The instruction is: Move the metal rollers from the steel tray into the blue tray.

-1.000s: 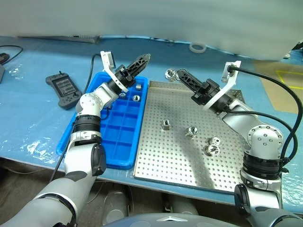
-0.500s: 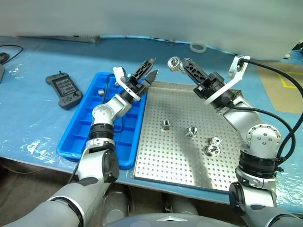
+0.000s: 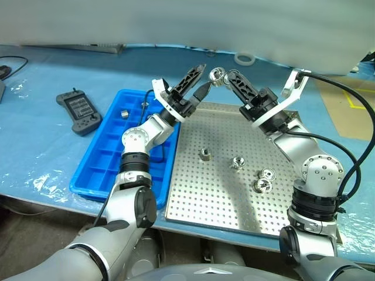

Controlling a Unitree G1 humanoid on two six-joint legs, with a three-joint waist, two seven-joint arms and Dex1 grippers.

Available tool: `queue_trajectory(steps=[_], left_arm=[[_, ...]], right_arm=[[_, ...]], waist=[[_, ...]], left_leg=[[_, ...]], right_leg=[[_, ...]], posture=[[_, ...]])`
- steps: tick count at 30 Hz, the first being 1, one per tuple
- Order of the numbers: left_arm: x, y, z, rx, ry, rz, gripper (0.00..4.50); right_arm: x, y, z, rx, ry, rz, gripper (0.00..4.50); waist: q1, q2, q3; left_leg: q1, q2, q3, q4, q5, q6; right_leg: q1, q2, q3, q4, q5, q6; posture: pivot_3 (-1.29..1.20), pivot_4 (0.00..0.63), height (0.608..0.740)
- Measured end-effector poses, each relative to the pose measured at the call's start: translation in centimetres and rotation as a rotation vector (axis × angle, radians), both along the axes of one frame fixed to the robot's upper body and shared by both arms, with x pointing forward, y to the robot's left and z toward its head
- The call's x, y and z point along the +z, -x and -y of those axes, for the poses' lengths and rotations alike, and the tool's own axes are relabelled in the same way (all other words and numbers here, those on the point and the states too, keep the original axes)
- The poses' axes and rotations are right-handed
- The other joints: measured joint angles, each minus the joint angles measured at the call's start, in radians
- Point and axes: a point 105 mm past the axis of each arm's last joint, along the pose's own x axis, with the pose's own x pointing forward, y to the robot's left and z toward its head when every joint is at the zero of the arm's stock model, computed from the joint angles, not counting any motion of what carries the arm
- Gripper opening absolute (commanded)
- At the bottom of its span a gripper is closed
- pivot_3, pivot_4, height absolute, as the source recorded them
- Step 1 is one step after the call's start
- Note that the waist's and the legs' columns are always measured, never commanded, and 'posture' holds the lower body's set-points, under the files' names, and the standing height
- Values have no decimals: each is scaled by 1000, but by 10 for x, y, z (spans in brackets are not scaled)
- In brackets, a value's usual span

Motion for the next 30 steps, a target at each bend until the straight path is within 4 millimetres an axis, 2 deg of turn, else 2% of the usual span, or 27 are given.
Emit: queue_trajectory(steps=[9, 22, 23, 25, 28, 30], left_arm=[[10, -1, 10, -34, 33, 15, 4468], [3, 6, 25, -92, -30, 18, 4468], [3, 6, 26, -91, -33, 18, 4074], [2, 5, 26, -88, -39, 19, 3578], [2, 4, 26, -80, -42, 18, 2509], [4, 3, 26, -72, -46, 16, 2509]], right_arm=[[-1, 1, -6, 19, -11, -10, 1263], [-3, 0, -7, 19, -7, -20, 1263], [-3, 0, -7, 19, -7, -20, 1263], [-3, 0, -7, 19, -7, -20, 1263], [-3, 0, -7, 16, -6, -22, 1263], [-5, -1, -6, 8, -4, -30, 1263]], waist=[[-1, 0, 0], [-1, 0, 0], [-2, 0, 0], [-2, 0, 0], [-2, 0, 0], [-1, 0, 0]], left_leg=[[0, 0, 0, 0, 0, 0], [0, 0, 0, 0, 0, 0], [0, 0, 0, 0, 0, 0], [0, 0, 0, 0, 0, 0], [0, 0, 0, 1, 0, 0], [0, 0, 0, 1, 0, 0]], right_leg=[[0, 0, 0, 0, 0, 0], [0, 0, 0, 0, 0, 1], [0, 0, 0, 0, 0, 1], [0, 0, 0, 0, 0, 1], [0, 0, 0, 0, 0, 1], [0, 0, 0, 0, 0, 1]], posture=[[-360, 150, 740], [-367, 150, 740], [-367, 150, 740], [-368, 150, 740], [-368, 150, 740], [-368, 150, 740]])
